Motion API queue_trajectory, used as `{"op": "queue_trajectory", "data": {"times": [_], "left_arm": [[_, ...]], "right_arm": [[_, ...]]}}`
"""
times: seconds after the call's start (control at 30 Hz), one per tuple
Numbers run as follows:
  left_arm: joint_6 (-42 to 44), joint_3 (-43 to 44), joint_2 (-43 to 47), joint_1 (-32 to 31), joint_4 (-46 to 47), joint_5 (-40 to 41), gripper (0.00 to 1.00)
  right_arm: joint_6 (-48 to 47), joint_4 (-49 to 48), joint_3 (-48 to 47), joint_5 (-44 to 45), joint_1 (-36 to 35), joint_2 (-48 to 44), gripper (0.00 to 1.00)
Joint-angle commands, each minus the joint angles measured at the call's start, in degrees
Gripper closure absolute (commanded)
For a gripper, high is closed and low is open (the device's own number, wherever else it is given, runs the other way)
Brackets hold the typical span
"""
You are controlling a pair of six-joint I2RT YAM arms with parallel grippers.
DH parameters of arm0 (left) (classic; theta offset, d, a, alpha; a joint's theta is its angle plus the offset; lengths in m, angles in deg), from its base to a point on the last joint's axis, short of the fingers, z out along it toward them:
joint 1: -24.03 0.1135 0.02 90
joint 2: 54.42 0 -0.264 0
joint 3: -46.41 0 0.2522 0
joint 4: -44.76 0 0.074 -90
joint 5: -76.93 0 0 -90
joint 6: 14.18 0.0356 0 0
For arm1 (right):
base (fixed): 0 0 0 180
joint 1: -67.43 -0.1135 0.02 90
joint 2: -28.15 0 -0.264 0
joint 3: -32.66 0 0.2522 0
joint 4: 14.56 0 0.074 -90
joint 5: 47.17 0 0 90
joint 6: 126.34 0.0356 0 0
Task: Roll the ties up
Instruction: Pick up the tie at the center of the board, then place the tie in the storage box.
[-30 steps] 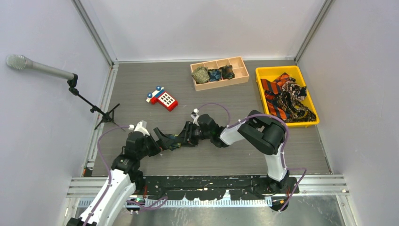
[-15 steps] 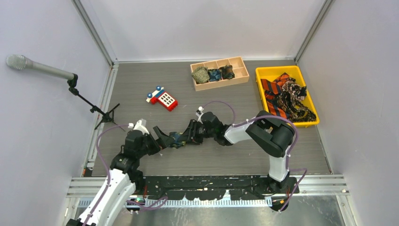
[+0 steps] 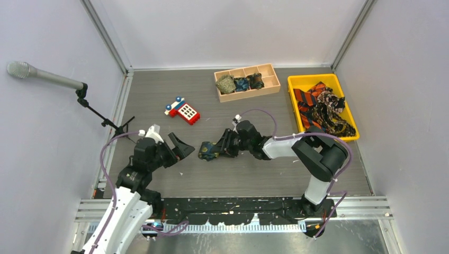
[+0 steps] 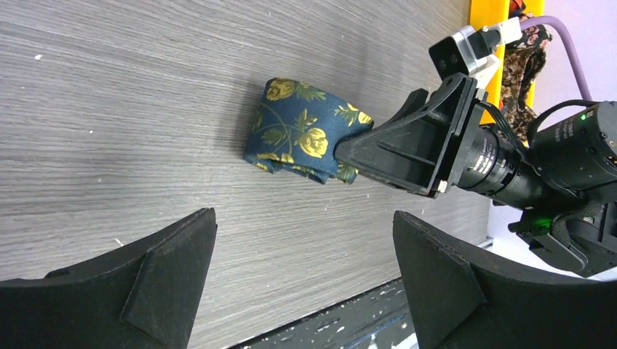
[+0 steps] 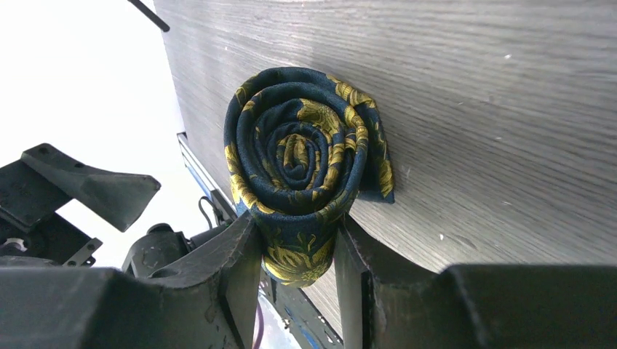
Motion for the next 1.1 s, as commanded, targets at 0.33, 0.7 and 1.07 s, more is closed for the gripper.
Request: {"op": "queue_trajectory", "data": {"times": [0.33,0.7,1.07], "left_arm": [[11.9,20.0,-8.8,0.1,-17.1,2.8,0.08],[23.1,29.6,-11.6,0.1,-26.3,9.3,0.1],[23.8,23.0,-4.4,0.1,-21.0,11.6,0.09]], "right_arm": [[-4.7,9.2,0.3,-0.4,8.5,-13.6,0.99],[-8.2,17.7,-1.1,-2.5,17.2,-20.4,0.99],[-8.9,20.4,-6.4,-3.8,21.1,-19.5,0.99]]}}
